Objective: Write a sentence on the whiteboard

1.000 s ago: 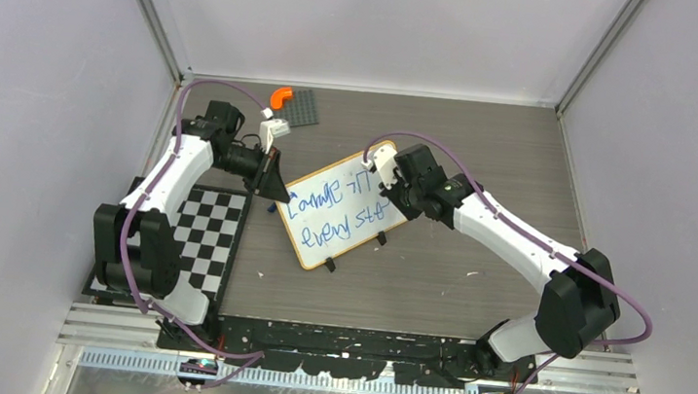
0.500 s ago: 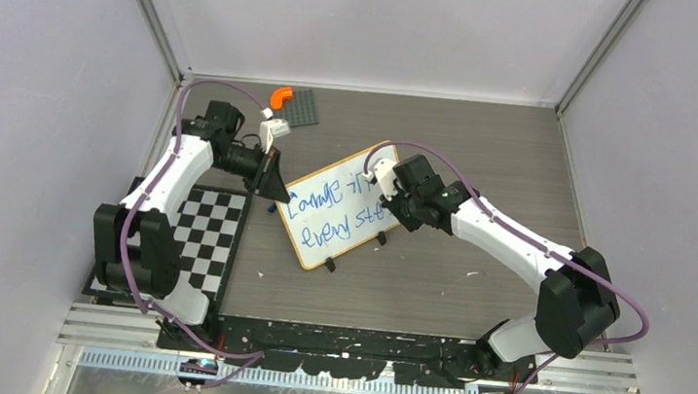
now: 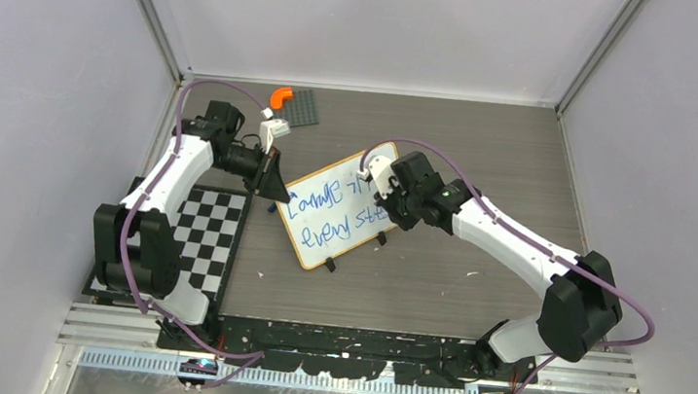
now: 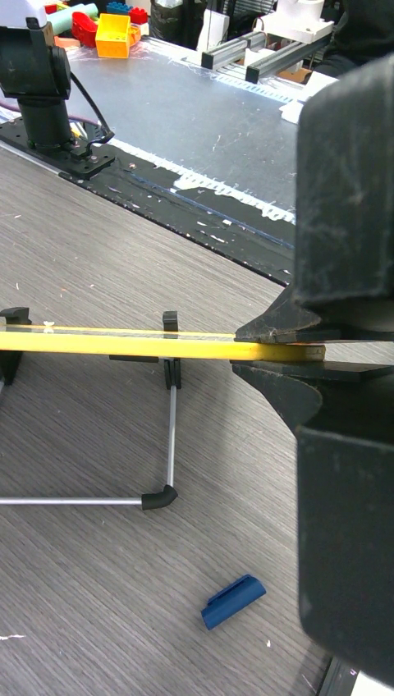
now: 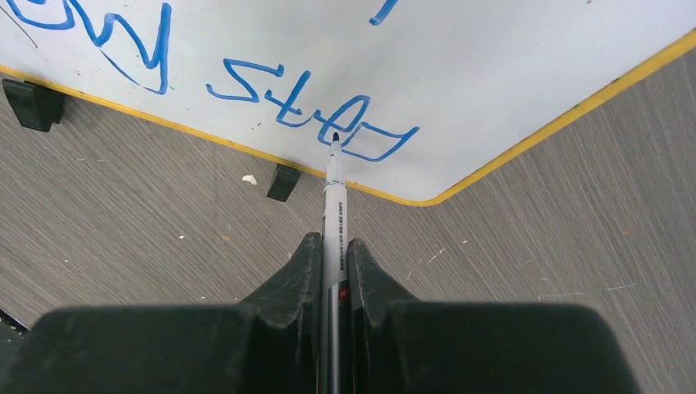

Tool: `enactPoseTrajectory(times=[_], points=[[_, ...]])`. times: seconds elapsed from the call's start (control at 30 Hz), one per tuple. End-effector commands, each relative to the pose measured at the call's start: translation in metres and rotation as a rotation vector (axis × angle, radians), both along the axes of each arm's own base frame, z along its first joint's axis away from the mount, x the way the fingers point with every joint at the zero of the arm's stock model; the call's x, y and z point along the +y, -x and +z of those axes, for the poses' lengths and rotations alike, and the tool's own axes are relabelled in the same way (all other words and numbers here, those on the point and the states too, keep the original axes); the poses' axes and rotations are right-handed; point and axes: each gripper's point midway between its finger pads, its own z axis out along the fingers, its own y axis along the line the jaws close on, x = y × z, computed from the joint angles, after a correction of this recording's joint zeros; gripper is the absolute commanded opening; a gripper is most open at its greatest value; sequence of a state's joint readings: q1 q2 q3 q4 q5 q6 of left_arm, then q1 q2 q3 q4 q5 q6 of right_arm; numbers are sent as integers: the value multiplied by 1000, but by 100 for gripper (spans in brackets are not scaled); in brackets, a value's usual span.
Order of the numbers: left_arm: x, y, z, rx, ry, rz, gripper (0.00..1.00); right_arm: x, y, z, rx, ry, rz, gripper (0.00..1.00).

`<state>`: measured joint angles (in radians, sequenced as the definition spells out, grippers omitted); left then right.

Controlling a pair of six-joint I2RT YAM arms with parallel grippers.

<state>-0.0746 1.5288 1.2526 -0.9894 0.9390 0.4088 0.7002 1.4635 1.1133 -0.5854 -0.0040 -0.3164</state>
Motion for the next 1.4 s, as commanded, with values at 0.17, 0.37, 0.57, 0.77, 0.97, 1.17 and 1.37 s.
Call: enactPoseTrajectory(times=[0.17, 0.37, 0.57, 0.77, 0.97, 1.17, 1.37], points=[[2, -1, 2, -58, -22, -13, 0, -16, -24, 30, -125, 10, -61, 0], [2, -1, 2, -61, -24, -13, 0, -14, -35, 30, -140, 10, -77, 0], [3, -2, 1, -63, -28, -15, 0, -8, -39, 30, -136, -7, -69, 0], [3, -1, 0, -61, -31, -16, 0, -8, -44, 31, -143, 3, -75, 0], [3, -1, 0, -60, -29, -16, 0, -16, -49, 34, -156, 7, -103, 0], [3, -2, 1, -60, -29, -15, 0, -20, -49, 28, -141, 18, -109, 0], [3, -2, 0, -59, -29, -16, 0, -20, -43, 17, -104, 28, -100, 0]])
